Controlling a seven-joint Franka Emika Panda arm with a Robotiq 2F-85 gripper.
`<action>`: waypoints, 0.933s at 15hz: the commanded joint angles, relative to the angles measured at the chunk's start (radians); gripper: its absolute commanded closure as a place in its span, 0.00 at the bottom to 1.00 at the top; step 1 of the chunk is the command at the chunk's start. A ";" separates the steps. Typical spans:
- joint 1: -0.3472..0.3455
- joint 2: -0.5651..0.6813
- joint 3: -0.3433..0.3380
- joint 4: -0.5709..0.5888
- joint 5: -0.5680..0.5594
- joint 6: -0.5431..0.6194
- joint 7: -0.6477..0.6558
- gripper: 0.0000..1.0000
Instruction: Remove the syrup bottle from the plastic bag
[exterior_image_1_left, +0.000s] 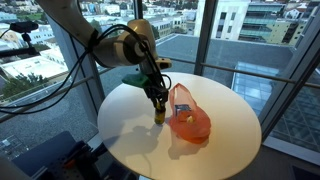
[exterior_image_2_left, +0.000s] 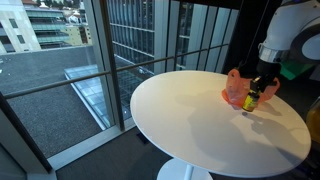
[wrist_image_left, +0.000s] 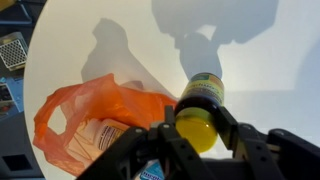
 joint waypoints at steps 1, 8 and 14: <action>0.007 0.030 -0.027 -0.006 -0.065 0.059 0.054 0.80; 0.016 0.038 -0.049 -0.008 -0.053 0.074 0.051 0.22; 0.000 -0.058 -0.032 -0.004 0.127 -0.045 -0.057 0.00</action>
